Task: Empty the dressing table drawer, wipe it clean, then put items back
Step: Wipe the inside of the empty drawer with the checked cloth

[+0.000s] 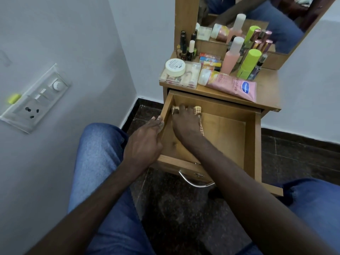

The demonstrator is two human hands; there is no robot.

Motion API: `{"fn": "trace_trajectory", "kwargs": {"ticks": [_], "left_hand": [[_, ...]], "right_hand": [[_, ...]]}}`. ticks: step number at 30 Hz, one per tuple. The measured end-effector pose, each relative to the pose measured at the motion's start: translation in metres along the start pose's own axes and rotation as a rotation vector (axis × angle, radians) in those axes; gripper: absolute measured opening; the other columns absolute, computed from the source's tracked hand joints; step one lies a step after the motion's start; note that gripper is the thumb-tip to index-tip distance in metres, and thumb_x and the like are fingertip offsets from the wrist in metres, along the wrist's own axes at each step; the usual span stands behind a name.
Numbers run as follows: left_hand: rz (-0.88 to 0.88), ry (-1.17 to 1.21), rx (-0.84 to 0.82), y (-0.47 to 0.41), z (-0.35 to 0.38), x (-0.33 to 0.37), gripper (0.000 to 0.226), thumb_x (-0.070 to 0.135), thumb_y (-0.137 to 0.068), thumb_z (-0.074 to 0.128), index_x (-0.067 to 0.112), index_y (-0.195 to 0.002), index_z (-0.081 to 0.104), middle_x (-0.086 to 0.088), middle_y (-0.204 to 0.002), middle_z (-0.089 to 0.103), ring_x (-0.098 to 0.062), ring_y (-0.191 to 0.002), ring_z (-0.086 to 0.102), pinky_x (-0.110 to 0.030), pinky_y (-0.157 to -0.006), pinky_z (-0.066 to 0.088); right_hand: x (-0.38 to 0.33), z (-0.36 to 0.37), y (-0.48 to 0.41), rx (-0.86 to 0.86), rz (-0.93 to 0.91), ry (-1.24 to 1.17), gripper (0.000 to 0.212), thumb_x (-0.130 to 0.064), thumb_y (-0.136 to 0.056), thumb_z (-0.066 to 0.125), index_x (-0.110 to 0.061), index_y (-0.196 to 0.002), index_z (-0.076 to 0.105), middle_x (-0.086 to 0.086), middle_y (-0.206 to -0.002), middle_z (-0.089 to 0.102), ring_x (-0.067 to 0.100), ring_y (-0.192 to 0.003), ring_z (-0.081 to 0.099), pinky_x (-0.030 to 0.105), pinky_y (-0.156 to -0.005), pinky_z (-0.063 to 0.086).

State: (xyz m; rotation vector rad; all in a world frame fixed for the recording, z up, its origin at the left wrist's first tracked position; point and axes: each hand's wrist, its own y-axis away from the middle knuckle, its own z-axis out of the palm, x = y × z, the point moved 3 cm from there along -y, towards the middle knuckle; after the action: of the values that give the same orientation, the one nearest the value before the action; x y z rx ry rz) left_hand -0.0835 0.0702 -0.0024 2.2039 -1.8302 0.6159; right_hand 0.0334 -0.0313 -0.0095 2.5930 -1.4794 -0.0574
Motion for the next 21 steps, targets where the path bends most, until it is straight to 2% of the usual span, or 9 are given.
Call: {"fn": "trace_trajectory", "kwargs": {"ticks": [6, 9, 12, 16, 19, 21], "left_hand": [[-0.01, -0.021, -0.018, -0.001, -0.003, 0.003, 0.053, 0.012, -0.095, 0.053, 0.016, -0.148, 0.054, 0.003, -0.158, 0.047, -0.012, -0.148, 0.039, -0.04, -0.12, 0.039], [-0.008, -0.02, -0.014, 0.0, -0.004, 0.006, 0.053, 0.01, -0.095, 0.053, 0.016, -0.148, 0.055, 0.004, -0.158, 0.046, -0.012, -0.148, 0.038, -0.036, -0.12, 0.036], [-0.004, -0.013, -0.011, 0.0, -0.006, 0.008, 0.051, 0.01, -0.097, 0.053, 0.016, -0.147, 0.056, 0.002, -0.157, 0.048, -0.014, -0.148, 0.04, -0.038, -0.12, 0.038], [0.005, -0.011, -0.018, 0.001, -0.007, 0.01, 0.044, 0.016, -0.1, 0.053, 0.015, -0.144, 0.059, -0.001, -0.155, 0.051, -0.016, -0.146, 0.044, -0.042, -0.119, 0.041], [0.011, -0.014, -0.022, 0.0, -0.006, 0.007, 0.046, 0.012, -0.097, 0.052, 0.011, -0.143, 0.058, -0.004, -0.154, 0.052, -0.017, -0.146, 0.044, -0.043, -0.118, 0.042], [-0.007, -0.026, -0.024, 0.0, -0.006, 0.007, 0.049, 0.018, -0.097, 0.046, 0.01, -0.144, 0.058, -0.003, -0.154, 0.052, -0.017, -0.146, 0.045, -0.042, -0.118, 0.042]], "right_hand": [[0.002, -0.001, -0.014, 0.022, 0.019, -0.062, 0.037, -0.023, -0.099, 0.065, -0.011, -0.134, 0.065, 0.016, -0.149, 0.047, 0.04, -0.143, 0.037, 0.065, -0.108, 0.043], [0.011, -0.01, -0.022, -0.067, -0.033, -0.106, 0.032, -0.021, -0.102, 0.06, -0.016, -0.133, 0.065, 0.013, -0.145, 0.052, 0.038, -0.14, 0.042, 0.064, -0.109, 0.042], [0.012, -0.017, -0.011, -0.11, -0.127, -0.129, 0.027, -0.016, -0.098, 0.065, -0.014, -0.125, 0.067, 0.011, -0.132, 0.06, 0.035, -0.125, 0.054, 0.059, -0.104, 0.049], [0.006, -0.005, 0.029, -0.241, -0.312, -0.22, 0.023, -0.025, -0.101, 0.06, -0.013, -0.12, 0.066, 0.01, -0.124, 0.058, 0.031, -0.115, 0.054, 0.049, -0.099, 0.048], [0.003, 0.005, 0.041, -0.296, -0.447, -0.204, 0.023, -0.026, -0.099, 0.064, -0.014, -0.117, 0.072, 0.004, -0.11, 0.058, 0.024, -0.098, 0.059, 0.038, -0.084, 0.051], [0.002, 0.004, 0.042, -0.334, -0.489, -0.209, 0.023, -0.02, -0.099, 0.064, -0.014, -0.119, 0.073, 0.0, -0.103, 0.055, 0.024, -0.096, 0.059, 0.035, -0.077, 0.045]]}}
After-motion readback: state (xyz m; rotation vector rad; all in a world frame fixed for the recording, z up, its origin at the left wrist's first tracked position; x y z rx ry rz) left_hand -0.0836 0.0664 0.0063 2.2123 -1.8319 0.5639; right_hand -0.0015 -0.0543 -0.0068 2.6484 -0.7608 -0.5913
